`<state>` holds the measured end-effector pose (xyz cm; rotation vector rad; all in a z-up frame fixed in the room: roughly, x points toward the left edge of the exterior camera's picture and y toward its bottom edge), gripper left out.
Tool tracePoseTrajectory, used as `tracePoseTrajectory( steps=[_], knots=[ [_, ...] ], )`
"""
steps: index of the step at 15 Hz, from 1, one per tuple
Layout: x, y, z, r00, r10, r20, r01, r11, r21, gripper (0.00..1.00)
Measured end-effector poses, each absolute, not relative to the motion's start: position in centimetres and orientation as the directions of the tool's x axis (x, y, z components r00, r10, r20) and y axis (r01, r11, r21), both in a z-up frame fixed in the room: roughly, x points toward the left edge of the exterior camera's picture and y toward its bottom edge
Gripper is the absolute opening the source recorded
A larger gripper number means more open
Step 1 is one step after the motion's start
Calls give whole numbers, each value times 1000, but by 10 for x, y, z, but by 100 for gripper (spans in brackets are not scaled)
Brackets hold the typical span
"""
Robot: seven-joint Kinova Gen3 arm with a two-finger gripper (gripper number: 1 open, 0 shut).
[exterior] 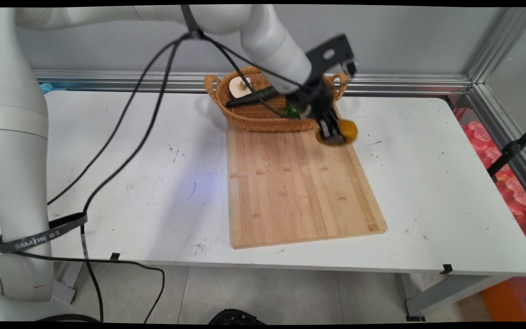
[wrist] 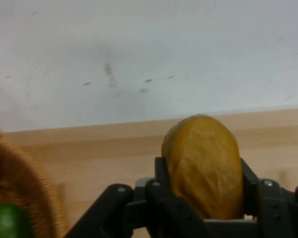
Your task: Place the picked object in the vegetable basket
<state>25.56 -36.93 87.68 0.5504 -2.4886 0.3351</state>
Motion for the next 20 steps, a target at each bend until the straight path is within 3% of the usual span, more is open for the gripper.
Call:
tracePoseTrajectory(
  steps=[10,20],
  knots=[
    [351,-432,891,-807,-310,503,-462,862,-209,0],
    [417,-460,867,-832,-338,440,-468,853,-230,0]
  ],
)
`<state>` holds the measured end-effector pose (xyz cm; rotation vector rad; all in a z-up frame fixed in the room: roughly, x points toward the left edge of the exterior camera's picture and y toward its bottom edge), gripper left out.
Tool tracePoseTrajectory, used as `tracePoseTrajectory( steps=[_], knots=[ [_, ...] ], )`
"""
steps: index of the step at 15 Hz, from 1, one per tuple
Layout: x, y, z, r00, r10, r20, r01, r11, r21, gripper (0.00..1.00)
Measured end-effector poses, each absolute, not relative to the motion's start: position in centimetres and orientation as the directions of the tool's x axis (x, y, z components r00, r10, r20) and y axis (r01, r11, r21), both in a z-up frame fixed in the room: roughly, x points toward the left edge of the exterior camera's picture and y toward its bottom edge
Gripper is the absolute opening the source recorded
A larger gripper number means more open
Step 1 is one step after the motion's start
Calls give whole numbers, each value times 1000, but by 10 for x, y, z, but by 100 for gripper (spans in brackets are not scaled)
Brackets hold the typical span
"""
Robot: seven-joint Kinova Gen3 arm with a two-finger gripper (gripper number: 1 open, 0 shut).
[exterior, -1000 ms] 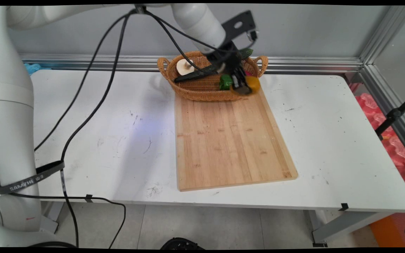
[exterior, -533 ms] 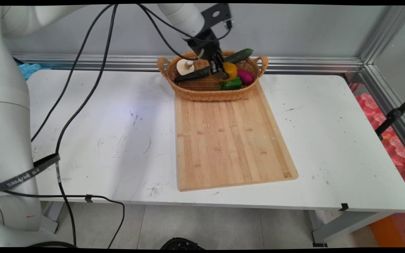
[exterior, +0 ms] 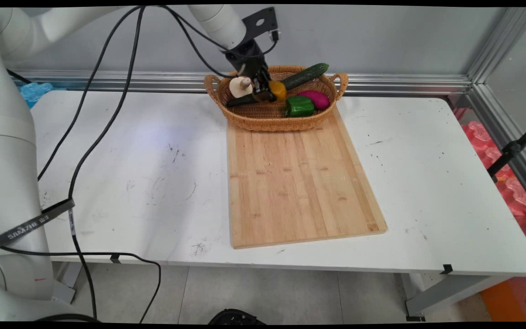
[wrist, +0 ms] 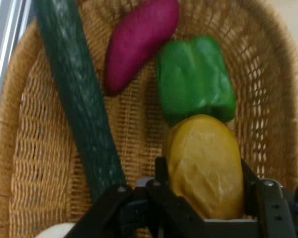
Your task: Place the picked object in the vegetable basket
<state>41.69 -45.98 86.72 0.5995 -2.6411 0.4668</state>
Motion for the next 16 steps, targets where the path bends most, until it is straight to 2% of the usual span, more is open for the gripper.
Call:
tracePoseTrajectory(
  steps=[15,16],
  knots=[
    [440,-471,812,-816,-383,433,-499,845,-194,0],
    [440,-472,810,-814,-383,436,-500,844,-192,100]
  ],
)
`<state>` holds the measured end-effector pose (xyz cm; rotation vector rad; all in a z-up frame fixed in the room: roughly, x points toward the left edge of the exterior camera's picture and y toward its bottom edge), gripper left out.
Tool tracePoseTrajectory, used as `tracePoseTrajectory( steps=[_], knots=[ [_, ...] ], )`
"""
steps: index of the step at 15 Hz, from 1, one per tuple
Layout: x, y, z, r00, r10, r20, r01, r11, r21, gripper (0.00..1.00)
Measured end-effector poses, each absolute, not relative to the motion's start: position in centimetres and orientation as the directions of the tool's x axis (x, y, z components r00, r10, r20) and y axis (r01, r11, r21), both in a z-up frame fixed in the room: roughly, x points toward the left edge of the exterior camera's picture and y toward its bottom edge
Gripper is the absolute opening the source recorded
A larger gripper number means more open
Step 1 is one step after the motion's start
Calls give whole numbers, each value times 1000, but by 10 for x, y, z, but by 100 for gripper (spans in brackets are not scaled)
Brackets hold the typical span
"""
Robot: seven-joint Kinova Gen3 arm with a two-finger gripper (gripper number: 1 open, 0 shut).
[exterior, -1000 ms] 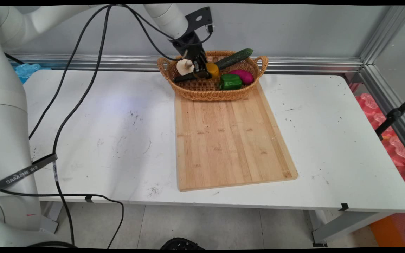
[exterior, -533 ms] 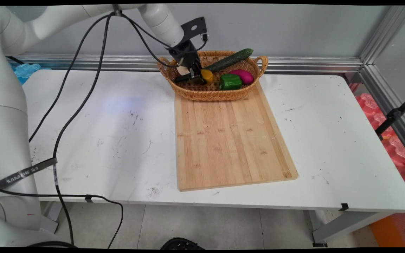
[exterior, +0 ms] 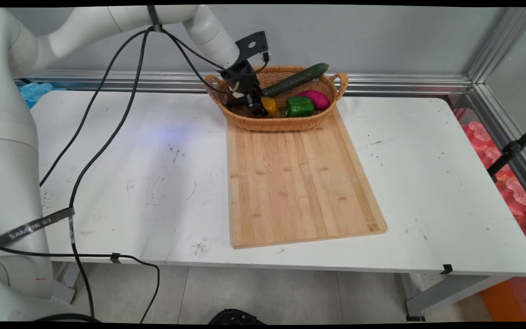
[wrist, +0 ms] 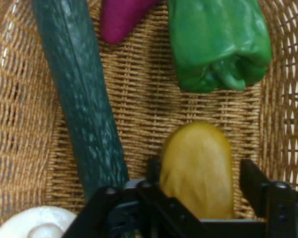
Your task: Place the picked object in the vegetable basket
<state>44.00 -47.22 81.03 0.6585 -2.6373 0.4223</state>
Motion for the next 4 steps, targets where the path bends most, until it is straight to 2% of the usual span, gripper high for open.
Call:
tracePoseTrajectory(
  steps=[4],
  knots=[
    [437,-476,804,-807,-384,449,-504,844,-184,100]
  ],
)
